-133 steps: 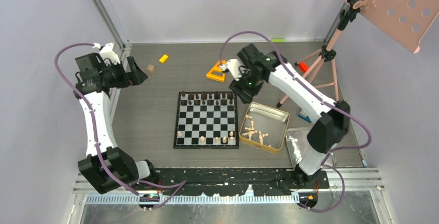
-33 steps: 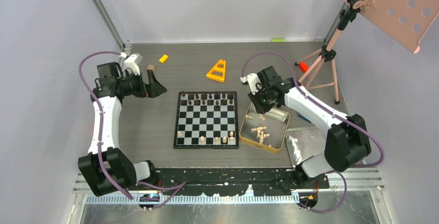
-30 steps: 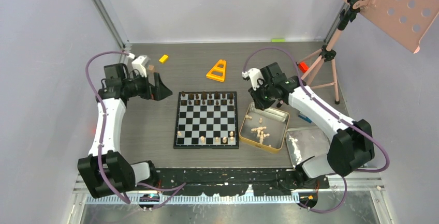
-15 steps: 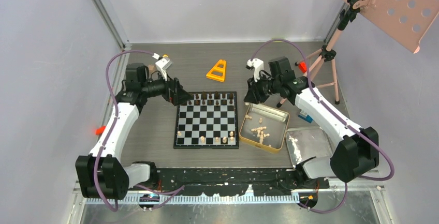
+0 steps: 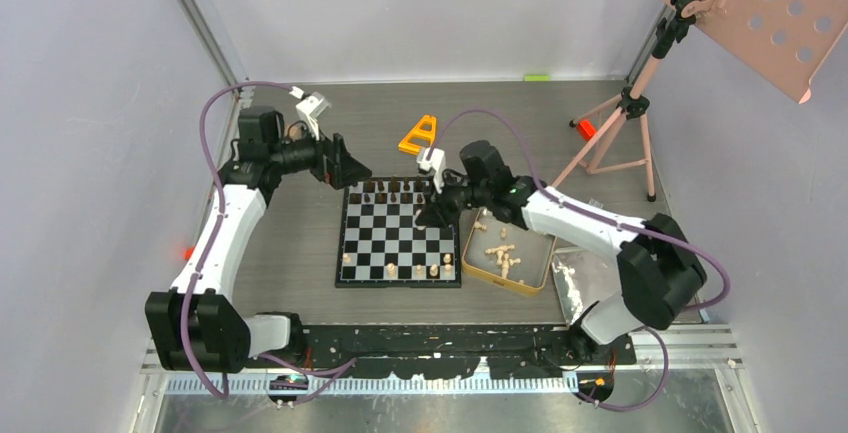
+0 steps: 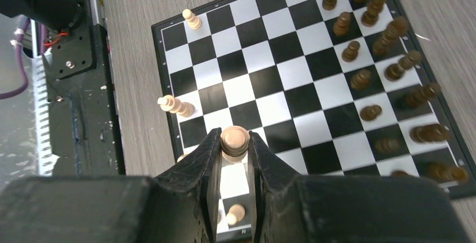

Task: Set up the chess pieces on the board
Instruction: Place the chess piece on the chessboard.

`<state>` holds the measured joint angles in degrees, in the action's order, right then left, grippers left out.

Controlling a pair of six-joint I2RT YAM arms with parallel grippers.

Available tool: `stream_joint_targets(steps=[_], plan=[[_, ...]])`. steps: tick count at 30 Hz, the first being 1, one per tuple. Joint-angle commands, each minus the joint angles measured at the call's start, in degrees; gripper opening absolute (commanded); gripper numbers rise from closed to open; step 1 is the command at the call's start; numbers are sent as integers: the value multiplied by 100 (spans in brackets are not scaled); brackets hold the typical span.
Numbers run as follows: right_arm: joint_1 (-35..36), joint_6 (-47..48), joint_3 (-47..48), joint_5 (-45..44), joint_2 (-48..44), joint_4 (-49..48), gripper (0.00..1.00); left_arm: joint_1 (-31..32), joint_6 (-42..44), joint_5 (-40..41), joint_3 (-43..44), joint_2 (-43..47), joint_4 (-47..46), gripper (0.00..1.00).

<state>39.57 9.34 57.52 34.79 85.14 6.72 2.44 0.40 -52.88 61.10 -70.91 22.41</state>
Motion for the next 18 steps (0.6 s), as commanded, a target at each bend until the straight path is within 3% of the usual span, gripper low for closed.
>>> stream_joint_targets(steps=[1,11,18], plan=[[249,250,-177,-110,472,-1290,1,-87,34,94,436,-106,405,100],[679,162,-1022,-139,1185,-3313,1,-138,153,270,369,-19,594,100],[771,282,-1222,-164,1423,-3773,3,-138,250,410,237,168,600,100]])
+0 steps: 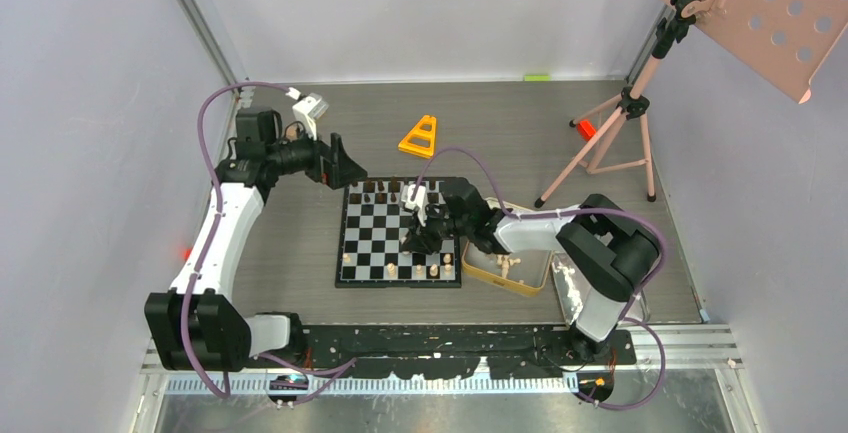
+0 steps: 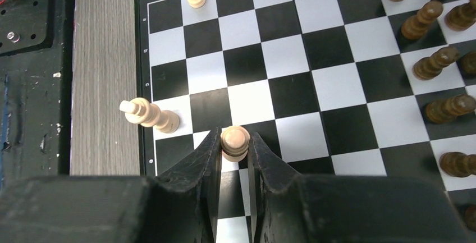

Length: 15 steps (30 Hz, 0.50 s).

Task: Set up the chess pieces on the board
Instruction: Place the chess piece on the chessboard.

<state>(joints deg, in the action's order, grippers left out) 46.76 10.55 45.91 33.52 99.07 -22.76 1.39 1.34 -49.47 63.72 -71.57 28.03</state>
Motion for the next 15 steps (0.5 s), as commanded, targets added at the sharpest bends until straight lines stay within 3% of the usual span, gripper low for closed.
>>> stream_joint_targets(steps=[1,12,15], plan=[[76,178,-106,-38,57,-879,4,-33,161,84,-24,232,48,100],[193,388,-255,-230,86,-872,26,-33,169,88,-21,221,66,100],[192,382,-122,-247,30,-600,40,-33,215,91,-48,238,84,100]])
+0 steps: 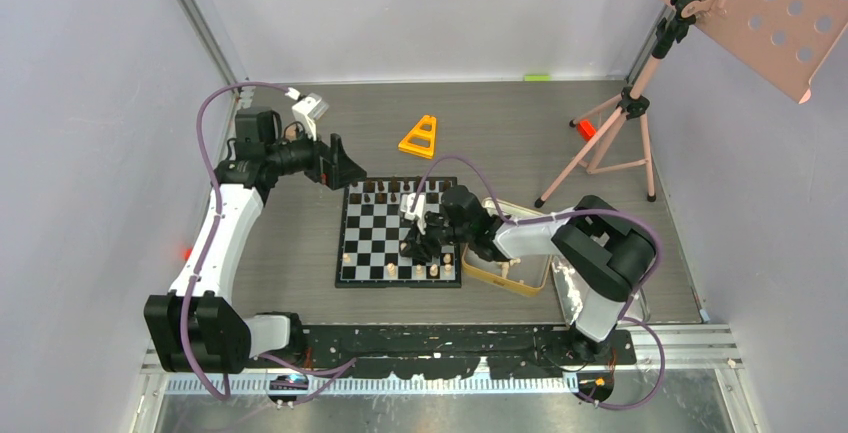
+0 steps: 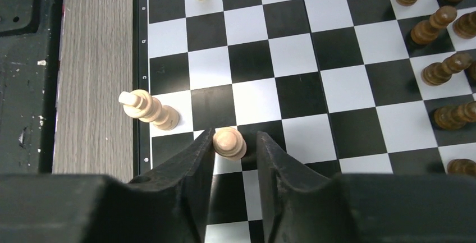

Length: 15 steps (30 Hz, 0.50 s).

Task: Set up the chess pieces on the board
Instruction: Place the chess piece on the chessboard.

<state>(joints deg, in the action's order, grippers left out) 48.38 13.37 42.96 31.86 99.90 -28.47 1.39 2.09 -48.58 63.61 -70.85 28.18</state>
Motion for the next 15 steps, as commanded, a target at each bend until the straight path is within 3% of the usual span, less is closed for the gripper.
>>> stream_joint_targets(steps=[1,6,15], plan=[[31,98,202,-82,-103,29,43,-33,168,8,-47,169,79,100],[31,160,385,-109,-333,564,57,-33,334,57,-67,159,161,100],[-317,-160,1298,173,-1022,2414,60,140,1157,302,-55,77,742,100]])
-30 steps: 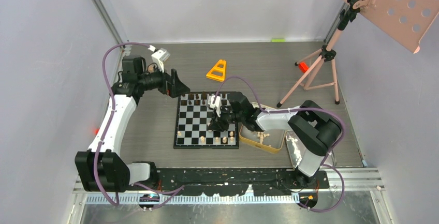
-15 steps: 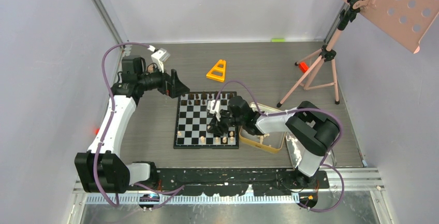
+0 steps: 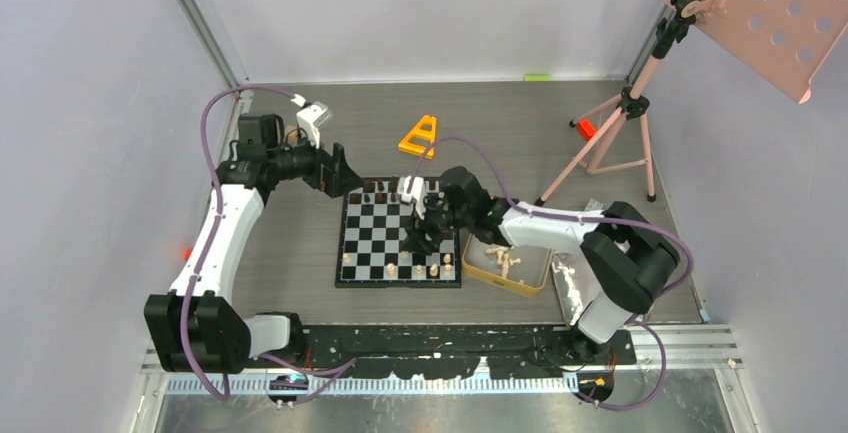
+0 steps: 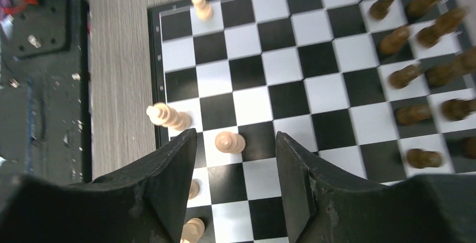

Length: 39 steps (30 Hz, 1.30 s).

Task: Set up the chess pieces on the board
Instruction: Place the chess piece on the chessboard.

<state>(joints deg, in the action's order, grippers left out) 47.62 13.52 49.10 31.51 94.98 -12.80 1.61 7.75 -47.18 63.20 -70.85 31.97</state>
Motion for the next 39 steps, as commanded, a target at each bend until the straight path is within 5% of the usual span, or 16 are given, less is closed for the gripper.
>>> stream_joint_targets(steps=[1,13,24,39], plan=[[-386,-286,779,321,-640,984,60,186,755,224,-10,65,447,100],[-2170,-921,1610,409,-1497,2734,60,1917,1436,1722,-249,-214,745,95],[-3469,-1128,1387,124,-2075,3661,60,3658,1562,2991,125,-1485,980,82],[-3727,-1146,1122,366,-2101,3658,56,4136,1470,3269,355,-2347,1008,55]])
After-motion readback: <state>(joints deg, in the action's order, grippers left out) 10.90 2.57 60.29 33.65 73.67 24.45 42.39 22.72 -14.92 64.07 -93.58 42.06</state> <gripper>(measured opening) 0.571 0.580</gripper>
